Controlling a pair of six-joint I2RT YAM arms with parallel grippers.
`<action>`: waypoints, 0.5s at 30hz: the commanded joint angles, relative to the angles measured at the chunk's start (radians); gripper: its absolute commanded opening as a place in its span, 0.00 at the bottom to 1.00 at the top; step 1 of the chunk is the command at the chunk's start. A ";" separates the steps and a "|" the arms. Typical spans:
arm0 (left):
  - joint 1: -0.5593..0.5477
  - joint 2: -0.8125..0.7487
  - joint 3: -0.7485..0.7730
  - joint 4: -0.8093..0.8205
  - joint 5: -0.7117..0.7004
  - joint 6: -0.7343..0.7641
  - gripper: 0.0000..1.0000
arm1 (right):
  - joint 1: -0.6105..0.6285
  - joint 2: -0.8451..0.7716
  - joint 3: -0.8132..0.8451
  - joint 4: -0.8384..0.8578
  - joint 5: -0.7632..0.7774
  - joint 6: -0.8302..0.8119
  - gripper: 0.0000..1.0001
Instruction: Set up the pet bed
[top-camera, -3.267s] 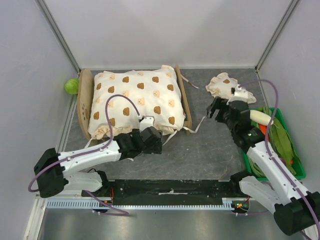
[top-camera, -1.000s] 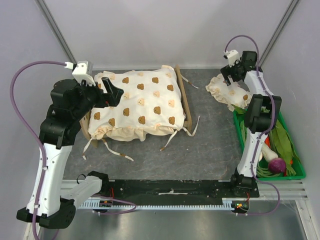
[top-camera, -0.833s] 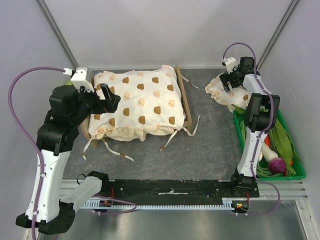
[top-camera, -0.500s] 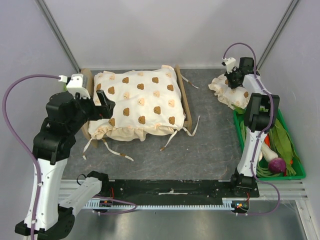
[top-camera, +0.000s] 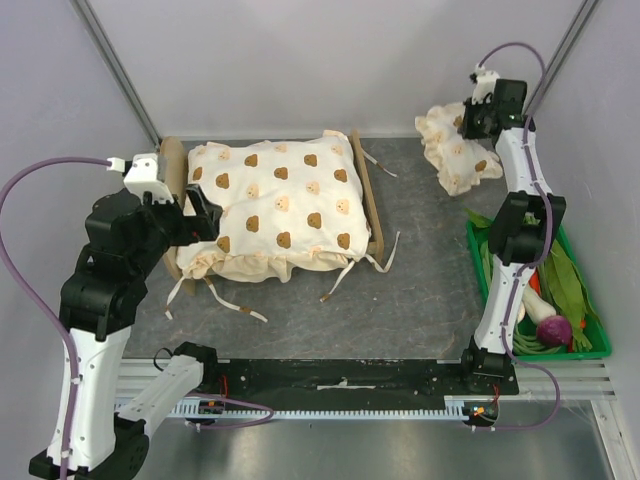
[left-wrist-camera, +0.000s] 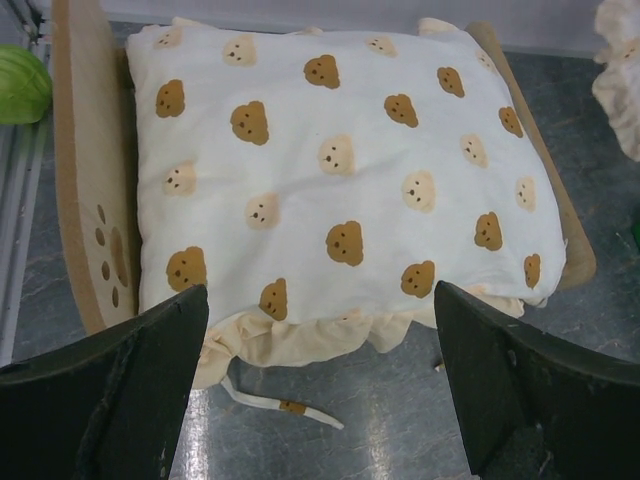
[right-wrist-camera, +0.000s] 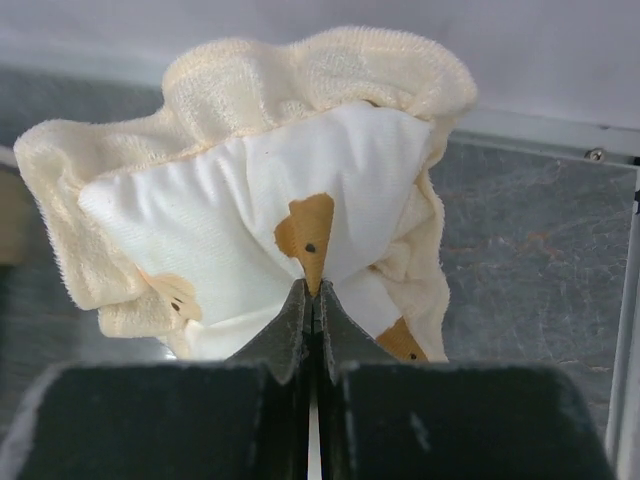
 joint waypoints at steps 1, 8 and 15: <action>0.005 -0.031 -0.010 0.019 -0.126 -0.010 1.00 | 0.064 -0.190 0.116 0.023 -0.004 0.346 0.00; 0.004 -0.061 -0.008 0.042 -0.353 0.030 1.00 | 0.321 -0.439 0.024 0.028 0.099 0.684 0.00; 0.010 0.055 0.097 0.072 -0.379 0.039 1.00 | 0.693 -0.456 0.025 0.095 0.309 0.949 0.00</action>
